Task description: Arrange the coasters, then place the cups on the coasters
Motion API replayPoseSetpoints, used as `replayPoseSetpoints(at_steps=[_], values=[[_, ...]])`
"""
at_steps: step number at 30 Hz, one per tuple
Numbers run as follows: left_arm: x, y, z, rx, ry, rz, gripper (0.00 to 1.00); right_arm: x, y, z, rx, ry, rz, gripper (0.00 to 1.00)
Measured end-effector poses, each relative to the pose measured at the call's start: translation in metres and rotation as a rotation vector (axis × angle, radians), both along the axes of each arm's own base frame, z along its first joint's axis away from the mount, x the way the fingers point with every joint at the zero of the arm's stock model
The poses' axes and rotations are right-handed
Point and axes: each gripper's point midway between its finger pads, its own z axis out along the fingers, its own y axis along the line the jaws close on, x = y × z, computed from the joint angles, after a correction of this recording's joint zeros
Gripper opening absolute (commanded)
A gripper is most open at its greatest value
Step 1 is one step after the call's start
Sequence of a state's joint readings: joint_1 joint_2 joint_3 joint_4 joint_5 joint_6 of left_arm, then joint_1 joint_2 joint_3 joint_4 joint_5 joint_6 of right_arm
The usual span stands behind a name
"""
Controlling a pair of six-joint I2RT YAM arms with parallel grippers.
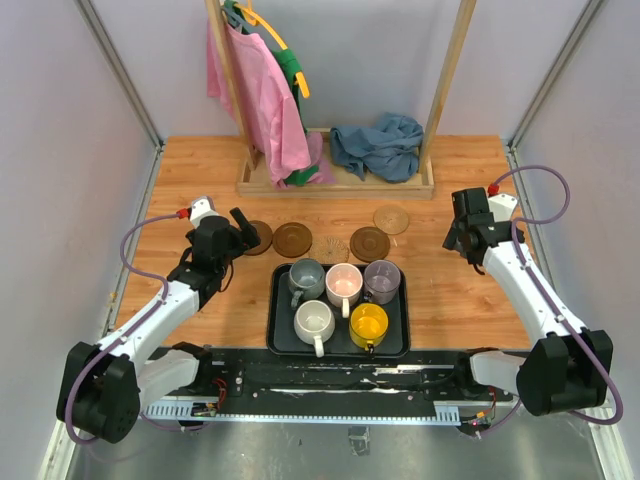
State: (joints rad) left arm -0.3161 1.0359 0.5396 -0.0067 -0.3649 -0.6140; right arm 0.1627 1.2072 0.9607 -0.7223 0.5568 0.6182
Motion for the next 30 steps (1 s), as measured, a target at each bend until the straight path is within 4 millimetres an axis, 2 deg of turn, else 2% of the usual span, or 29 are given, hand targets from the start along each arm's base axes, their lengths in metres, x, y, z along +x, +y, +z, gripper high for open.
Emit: replayPoseSetpoints(at_steps=[19, 23, 27, 29, 30], values=[[0.0, -0.001, 0.0, -0.001, -0.001, -0.005, 0.99, 0.001, -0.001, -0.001, -0.009, -0.01, 0.0, 0.98], [0.003, -0.002, 0.0, 0.002, -0.009, -0.013, 0.92, 0.007, 0.006, -0.003, 0.004, -0.019, 0.052, 0.98], [0.011, -0.008, -0.008, 0.007, -0.003, -0.039, 0.83, 0.021, 0.024, 0.001, 0.026, -0.067, 0.153, 0.99], [0.014, -0.013, -0.016, 0.006, 0.014, -0.063, 0.74, 0.029, 0.035, 0.004, 0.046, -0.096, 0.203, 0.99], [0.016, -0.017, -0.021, 0.004, 0.025, -0.08, 0.65, 0.034, 0.041, 0.005, 0.057, -0.111, 0.227, 0.96]])
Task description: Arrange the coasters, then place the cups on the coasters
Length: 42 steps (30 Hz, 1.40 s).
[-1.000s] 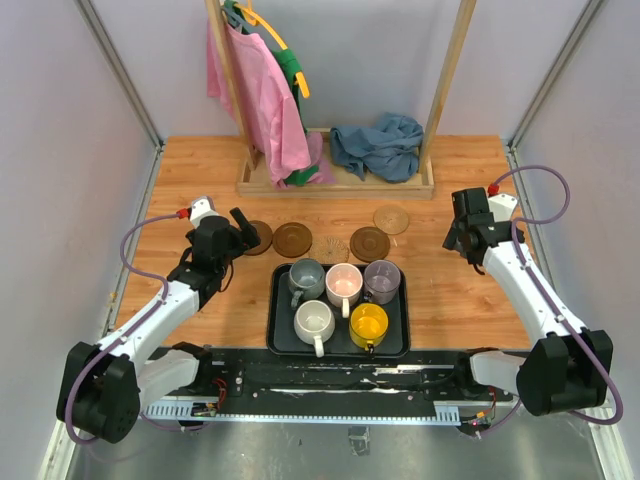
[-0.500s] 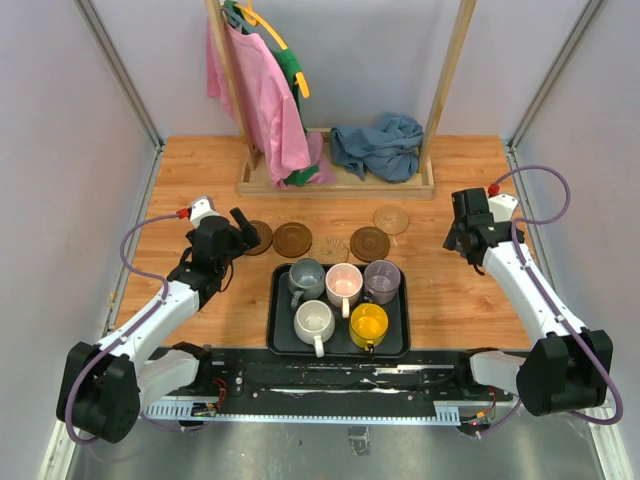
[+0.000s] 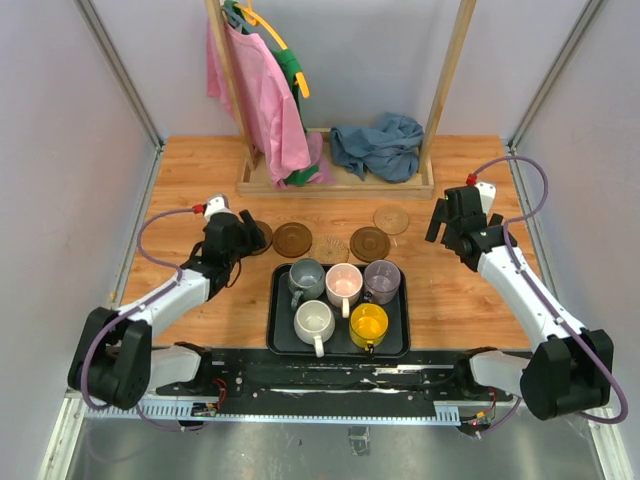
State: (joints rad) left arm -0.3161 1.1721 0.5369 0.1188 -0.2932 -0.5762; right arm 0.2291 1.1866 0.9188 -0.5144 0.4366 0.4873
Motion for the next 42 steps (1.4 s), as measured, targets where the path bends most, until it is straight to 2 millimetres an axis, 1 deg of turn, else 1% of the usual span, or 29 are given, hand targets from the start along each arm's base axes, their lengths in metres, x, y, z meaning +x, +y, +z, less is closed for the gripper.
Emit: replayPoseSetpoints(at_steps=[2, 3, 5, 6, 7, 8, 10, 11, 15, 17, 20, 22, 23, 26, 31, 36, 41, 42], values=[[0.003, -0.008, -0.012, 0.001, 0.027, -0.043, 0.44, 0.007, 0.009, 0.001, 0.012, -0.014, 0.044, 0.83], [0.004, -0.011, -0.016, -0.004, 0.035, -0.054, 0.37, 0.01, 0.012, 0.002, 0.015, -0.018, 0.059, 0.74], [0.007, -0.019, -0.024, -0.004, 0.054, -0.099, 0.16, 0.02, 0.023, 0.002, 0.016, -0.016, 0.108, 0.5], [0.011, -0.023, -0.027, -0.005, 0.06, -0.118, 0.03, 0.026, 0.03, 0.002, 0.016, -0.014, 0.14, 0.38], [0.014, -0.027, -0.029, -0.006, 0.066, -0.136, 0.01, 0.032, 0.038, 0.002, 0.015, -0.013, 0.17, 0.27], [0.018, -0.031, -0.03, -0.004, 0.068, -0.159, 0.01, 0.039, 0.047, 0.003, 0.017, -0.011, 0.201, 0.18], [0.027, -0.04, -0.028, -0.008, 0.062, -0.198, 0.0, 0.054, 0.064, 0.003, 0.021, -0.007, 0.26, 0.02], [0.033, -0.045, -0.025, -0.009, 0.054, -0.221, 0.0, 0.062, 0.073, 0.003, 0.024, -0.005, 0.286, 0.01], [0.05, -0.064, -0.018, -0.025, 0.025, -0.306, 0.01, 0.089, 0.108, -0.003, 0.036, 0.008, 0.385, 0.01], [0.054, -0.071, -0.021, -0.034, 0.029, -0.336, 0.01, 0.097, 0.124, -0.009, 0.045, 0.022, 0.429, 0.01], [0.057, -0.082, -0.032, -0.048, 0.056, -0.385, 0.01, 0.106, 0.147, -0.021, 0.081, 0.049, 0.491, 0.01], [0.058, -0.088, -0.038, -0.051, 0.072, -0.413, 0.0, 0.108, 0.159, -0.031, 0.11, 0.075, 0.525, 0.01], [0.056, -0.092, -0.046, -0.05, 0.091, -0.427, 0.01, 0.108, 0.164, -0.037, 0.123, 0.089, 0.54, 0.01], [0.051, -0.106, -0.058, -0.047, 0.121, -0.475, 0.0, 0.107, 0.176, -0.053, 0.157, 0.134, 0.577, 0.01], [0.039, -0.126, -0.07, -0.041, 0.155, -0.547, 0.01, 0.103, 0.194, -0.078, 0.193, 0.2, 0.625, 0.01], [0.032, -0.134, -0.076, -0.043, 0.175, -0.574, 0.01, 0.094, 0.207, -0.095, 0.223, 0.252, 0.662, 0.01], [0.038, -0.137, -0.078, -0.045, 0.175, -0.574, 0.01, 0.093, 0.213, -0.114, 0.246, 0.306, 0.662, 0.01], [0.041, -0.139, -0.078, -0.048, 0.175, -0.574, 0.01, 0.096, 0.215, -0.113, 0.248, 0.304, 0.663, 0.01]])
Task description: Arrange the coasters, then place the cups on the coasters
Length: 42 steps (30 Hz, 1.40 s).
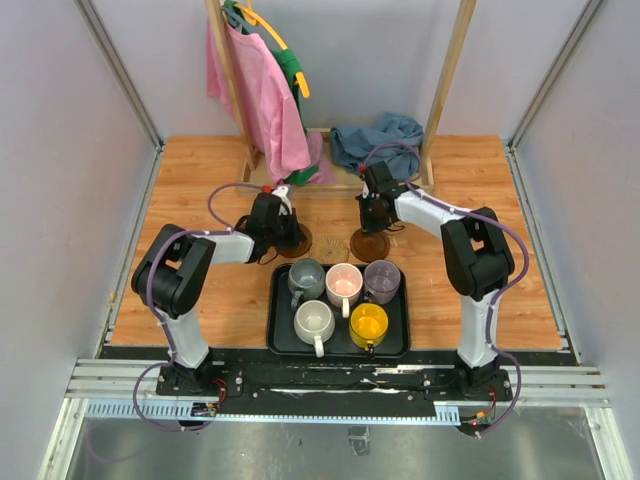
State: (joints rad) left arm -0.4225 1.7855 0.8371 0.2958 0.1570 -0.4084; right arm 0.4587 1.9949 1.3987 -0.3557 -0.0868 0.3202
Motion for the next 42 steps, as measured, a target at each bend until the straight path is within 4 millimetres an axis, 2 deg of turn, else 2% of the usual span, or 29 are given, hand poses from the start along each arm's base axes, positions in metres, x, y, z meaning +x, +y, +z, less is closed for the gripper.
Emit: replayPoseSetpoints(at_steps=[8, 18, 27, 32, 37, 42], values=[[0.025, -0.012, 0.001, -0.011, -0.012, -0.006, 0.01, 0.015, 0.01, -0.001, 0.009, 0.007, -0.004, 0.01], [0.055, -0.033, 0.003, -0.043, -0.03, -0.037, 0.0, 0.054, 0.016, 0.001, 0.02, -0.033, -0.039, 0.01], [0.08, -0.044, 0.005, -0.039, -0.041, -0.038, 0.01, 0.074, -0.012, 0.002, -0.001, -0.054, -0.111, 0.01], [0.083, -0.042, 0.004, -0.029, -0.042, -0.028, 0.01, 0.081, -0.034, 0.001, -0.007, -0.064, -0.165, 0.01], [0.085, -0.039, 0.005, -0.01, -0.053, -0.006, 0.01, 0.077, -0.048, 0.001, -0.022, -0.071, -0.196, 0.01], [0.088, -0.034, 0.005, 0.009, -0.063, 0.021, 0.01, 0.064, -0.056, 0.001, -0.038, -0.072, -0.206, 0.01]])
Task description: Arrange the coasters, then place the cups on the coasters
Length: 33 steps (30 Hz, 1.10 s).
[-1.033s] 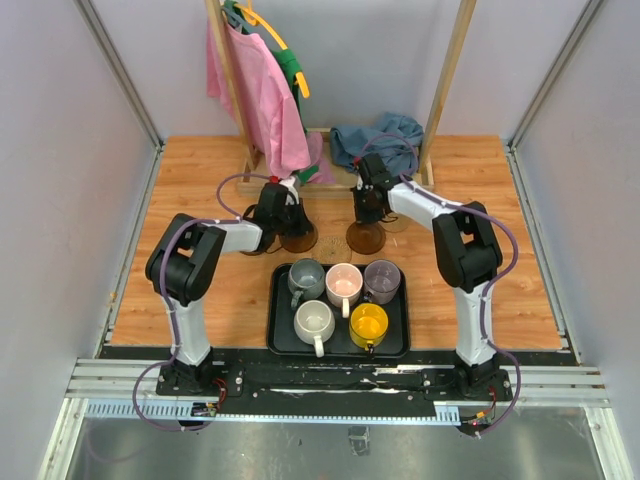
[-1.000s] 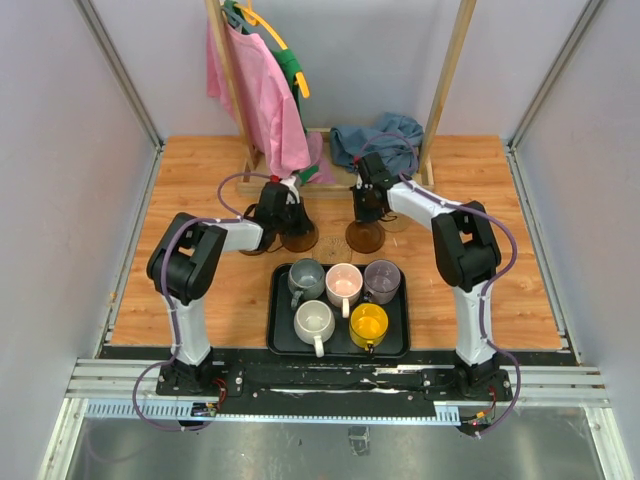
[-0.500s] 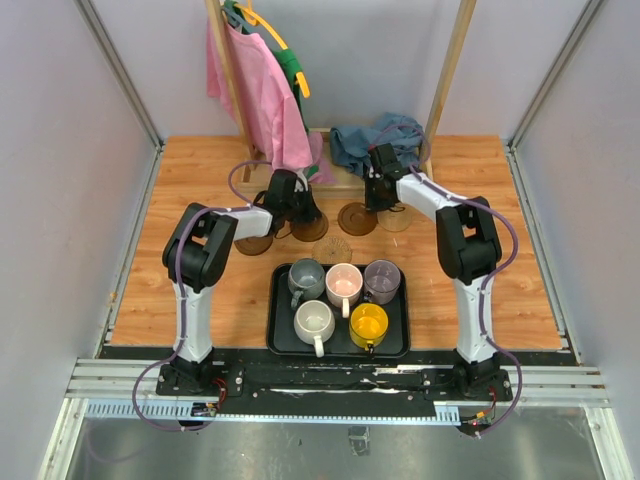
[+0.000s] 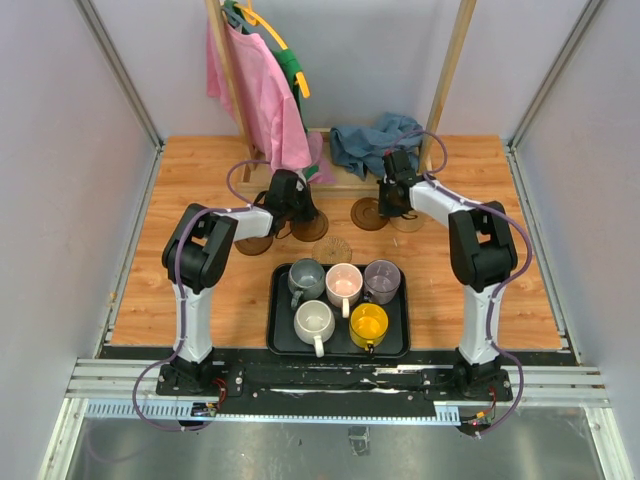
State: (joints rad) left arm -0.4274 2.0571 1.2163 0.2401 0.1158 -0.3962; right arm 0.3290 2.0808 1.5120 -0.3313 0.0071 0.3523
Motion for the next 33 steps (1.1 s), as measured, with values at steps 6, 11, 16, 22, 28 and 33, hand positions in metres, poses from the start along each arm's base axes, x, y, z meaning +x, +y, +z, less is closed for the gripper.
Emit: replayPoseSetpoints(at_steps=[6, 11, 16, 22, 28, 33], values=[[0.003, 0.003, 0.001, 0.009, -0.01, 0.017, 0.0, -0.017, -0.007, -0.001, -0.008, 0.008, -0.011, 0.01], [0.003, 0.003, 0.001, 0.011, -0.015, 0.016, 0.0, -0.032, -0.013, -0.001, -0.016, 0.025, -0.015, 0.01], [0.002, 0.004, 0.001, 0.014, -0.018, 0.015, 0.01, -0.042, -0.016, 0.0, -0.035, 0.051, -0.008, 0.01], [-0.005, 0.006, 0.006, 0.017, -0.022, 0.008, 0.01, -0.06, -0.022, 0.009, -0.065, 0.094, 0.014, 0.01], [-0.013, 0.006, 0.031, -0.006, -0.063, -0.017, 0.01, -0.035, -0.017, 0.046, -0.061, 0.005, 0.024, 0.01], [-0.02, 0.006, 0.044, -0.021, -0.087, -0.034, 0.01, -0.014, -0.01, 0.064, -0.047, -0.05, 0.025, 0.01]])
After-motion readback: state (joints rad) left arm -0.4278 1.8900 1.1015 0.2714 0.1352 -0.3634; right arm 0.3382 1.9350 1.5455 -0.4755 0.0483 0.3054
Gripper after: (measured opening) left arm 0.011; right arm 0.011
